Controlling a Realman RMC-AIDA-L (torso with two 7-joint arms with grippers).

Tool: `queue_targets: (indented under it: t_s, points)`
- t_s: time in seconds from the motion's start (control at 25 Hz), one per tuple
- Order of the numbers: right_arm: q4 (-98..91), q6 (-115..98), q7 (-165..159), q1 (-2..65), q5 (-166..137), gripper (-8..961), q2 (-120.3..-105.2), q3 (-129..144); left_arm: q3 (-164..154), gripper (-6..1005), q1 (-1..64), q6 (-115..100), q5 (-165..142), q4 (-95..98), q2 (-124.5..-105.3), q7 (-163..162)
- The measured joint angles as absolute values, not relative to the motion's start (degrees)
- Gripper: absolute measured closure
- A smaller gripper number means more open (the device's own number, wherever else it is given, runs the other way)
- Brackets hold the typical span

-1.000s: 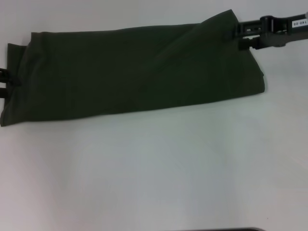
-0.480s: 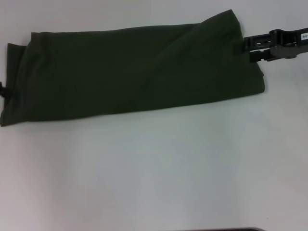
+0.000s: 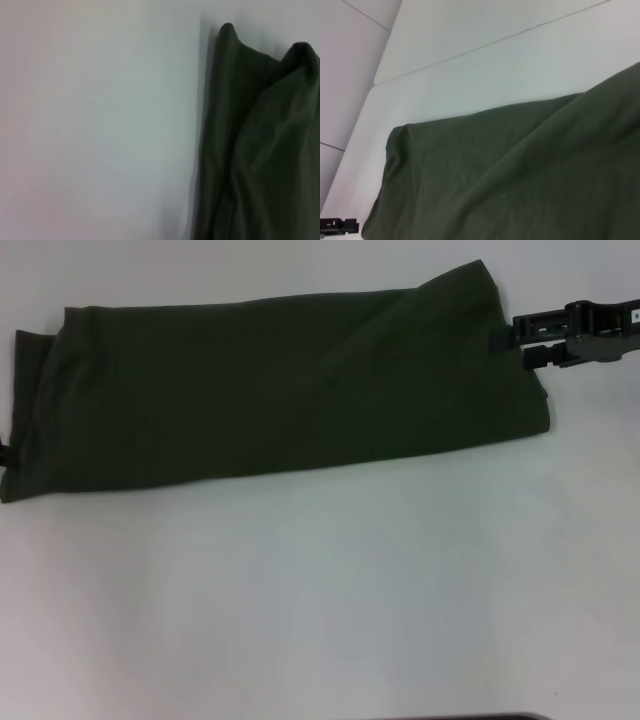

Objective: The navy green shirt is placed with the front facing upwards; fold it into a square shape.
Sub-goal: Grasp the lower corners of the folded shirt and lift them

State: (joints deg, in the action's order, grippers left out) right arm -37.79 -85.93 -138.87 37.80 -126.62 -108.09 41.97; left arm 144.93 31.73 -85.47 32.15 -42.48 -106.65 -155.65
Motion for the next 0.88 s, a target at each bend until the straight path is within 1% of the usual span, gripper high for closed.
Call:
queue_targets:
  t_s: [0.64, 0.88]
  points:
    - [-37.8, -85.8, -138.8, 37.5, -126.6, 38, -107.86, 41.4, 145.0, 463, 32.0, -83.5, 32.5, -41.2, -107.75, -155.7]
    - [-37.8, -85.9, -138.6, 37.4, -126.6, 38, -107.77, 40.7, 145.0, 462, 32.2, -83.9, 32.7, -41.2, -108.48, -155.7]
